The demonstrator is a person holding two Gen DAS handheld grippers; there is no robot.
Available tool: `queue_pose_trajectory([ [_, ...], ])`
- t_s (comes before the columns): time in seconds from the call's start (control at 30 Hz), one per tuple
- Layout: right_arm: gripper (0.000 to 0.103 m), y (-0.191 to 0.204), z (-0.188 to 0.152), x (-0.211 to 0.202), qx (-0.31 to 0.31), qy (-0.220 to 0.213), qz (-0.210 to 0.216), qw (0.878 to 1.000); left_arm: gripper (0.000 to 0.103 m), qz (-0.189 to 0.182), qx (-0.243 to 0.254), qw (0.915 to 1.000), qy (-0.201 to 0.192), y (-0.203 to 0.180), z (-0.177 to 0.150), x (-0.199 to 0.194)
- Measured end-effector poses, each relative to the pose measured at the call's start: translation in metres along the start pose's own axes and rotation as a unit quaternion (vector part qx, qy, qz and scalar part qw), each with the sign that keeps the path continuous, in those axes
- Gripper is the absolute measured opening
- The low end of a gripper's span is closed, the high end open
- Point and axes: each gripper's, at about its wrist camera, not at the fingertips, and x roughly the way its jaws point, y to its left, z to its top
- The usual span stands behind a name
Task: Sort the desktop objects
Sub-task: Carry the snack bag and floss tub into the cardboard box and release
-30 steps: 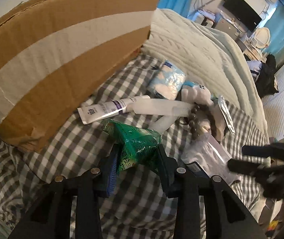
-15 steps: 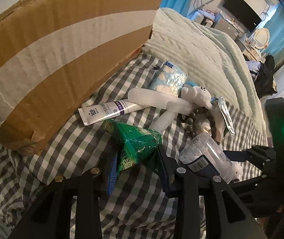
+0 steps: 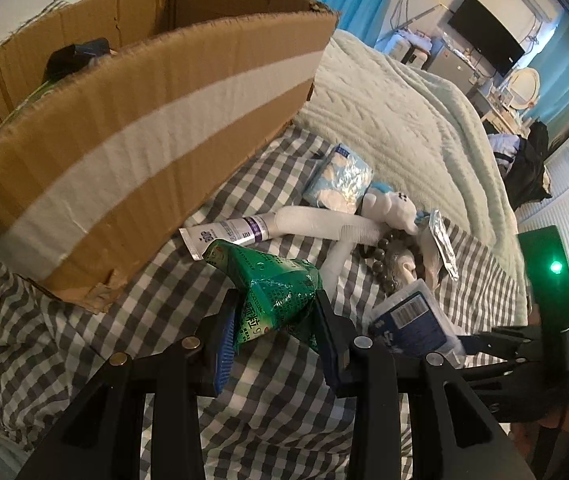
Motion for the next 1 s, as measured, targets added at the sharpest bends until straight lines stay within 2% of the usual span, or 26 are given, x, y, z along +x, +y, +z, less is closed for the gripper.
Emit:
queue_pose_trajectory([
  [0.17,0.063,-0.001,0.000,-0.052,0.057,-0.036,0.040,0.997,0.036,-0.002,0.008,0.9999,-0.013,-0.008,0.010,-0.018],
  [0.3,0.063,0.014,0.011,-0.116,0.066,-0.106,0.030,0.992,0.036,-0.019,0.022,0.9987,-0.041,-0.020,0.029,-0.047],
  [0.4,0.063,0.013,0.029,-0.157,0.091,-0.142,0.056,0.984,0.036,-0.028,0.027,0.9974,-0.060,-0.023,0.054,-0.074],
  [0.57,0.063,0.049,0.048,-0.208,0.095,-0.199,0.093,0.971,0.036,-0.020,0.045,0.9936,-0.102,-0.021,0.111,-0.128],
  [0.67,0.063,0.074,0.054,-0.227,0.098,-0.222,0.119,0.963,0.036,-0.009,0.069,0.9901,-0.122,-0.015,0.146,-0.160],
  [0.83,0.063,0.109,0.071,-0.234,0.104,-0.249,0.169,0.948,0.036,0.026,0.103,0.9846,-0.139,0.012,0.177,-0.177],
  [0.9,0.063,0.121,0.079,-0.227,0.102,-0.252,0.178,0.946,0.036,0.022,0.091,0.9871,-0.130,0.029,0.181,-0.173],
  [1.0,0.063,0.135,0.096,-0.207,0.113,-0.237,0.204,0.943,0.036,0.024,0.049,0.9950,-0.084,0.059,0.189,-0.155],
])
